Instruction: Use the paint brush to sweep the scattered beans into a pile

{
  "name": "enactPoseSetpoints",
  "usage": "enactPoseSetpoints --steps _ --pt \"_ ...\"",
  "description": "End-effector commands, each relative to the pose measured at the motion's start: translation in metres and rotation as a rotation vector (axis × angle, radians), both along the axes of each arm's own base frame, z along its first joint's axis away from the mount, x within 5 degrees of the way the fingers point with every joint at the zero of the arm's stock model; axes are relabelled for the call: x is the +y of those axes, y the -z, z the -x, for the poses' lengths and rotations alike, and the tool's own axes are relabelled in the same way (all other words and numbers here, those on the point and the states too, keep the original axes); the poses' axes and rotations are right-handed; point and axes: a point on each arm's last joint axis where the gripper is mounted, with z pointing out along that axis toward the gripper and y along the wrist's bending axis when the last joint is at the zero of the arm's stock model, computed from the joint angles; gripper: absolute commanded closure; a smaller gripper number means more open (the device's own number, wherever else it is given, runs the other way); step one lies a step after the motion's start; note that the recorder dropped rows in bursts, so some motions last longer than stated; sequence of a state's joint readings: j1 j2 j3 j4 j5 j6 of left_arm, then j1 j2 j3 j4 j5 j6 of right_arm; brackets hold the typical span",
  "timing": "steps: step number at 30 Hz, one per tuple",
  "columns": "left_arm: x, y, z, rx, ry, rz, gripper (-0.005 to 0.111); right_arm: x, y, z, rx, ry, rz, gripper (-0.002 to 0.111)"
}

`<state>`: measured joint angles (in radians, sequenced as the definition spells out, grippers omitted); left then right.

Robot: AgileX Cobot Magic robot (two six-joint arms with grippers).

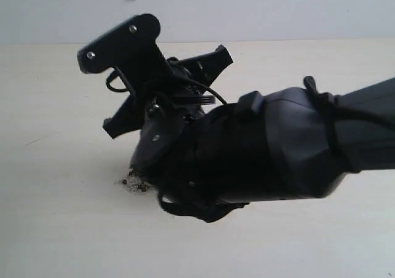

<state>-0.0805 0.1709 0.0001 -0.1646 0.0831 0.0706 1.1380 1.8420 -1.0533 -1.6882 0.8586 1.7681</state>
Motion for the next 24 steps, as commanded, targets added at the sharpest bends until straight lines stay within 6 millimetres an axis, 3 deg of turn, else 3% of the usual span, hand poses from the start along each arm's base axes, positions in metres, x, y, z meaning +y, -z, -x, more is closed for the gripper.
enactPoseSetpoints --steps 1,7,11,14,18,24 --pt "0.000 -0.001 0.001 -0.008 -0.002 0.007 0.107 -0.019 -0.006 -0.003 0.105 -0.151 -0.024 0.108" --pt "0.000 -0.001 0.001 -0.008 -0.002 0.007 0.107 -0.055 -0.035 -0.023 0.129 -0.166 -0.098 0.108" --pt "0.000 -0.001 0.001 -0.008 -0.002 0.007 0.107 -0.067 -0.035 -0.037 0.121 -0.144 -0.062 0.108" --pt "0.000 -0.001 0.001 -0.008 -0.002 0.007 0.107 -0.059 -0.028 -0.041 0.117 -0.215 0.035 0.108" --pt "0.000 -0.001 0.001 -0.008 -0.002 0.007 0.107 -0.034 -0.024 -0.046 0.095 -0.447 0.197 0.108" --pt "0.000 -0.001 0.001 -0.008 -0.002 0.007 0.107 -0.010 -0.039 -0.063 -0.030 -0.554 0.318 0.108"
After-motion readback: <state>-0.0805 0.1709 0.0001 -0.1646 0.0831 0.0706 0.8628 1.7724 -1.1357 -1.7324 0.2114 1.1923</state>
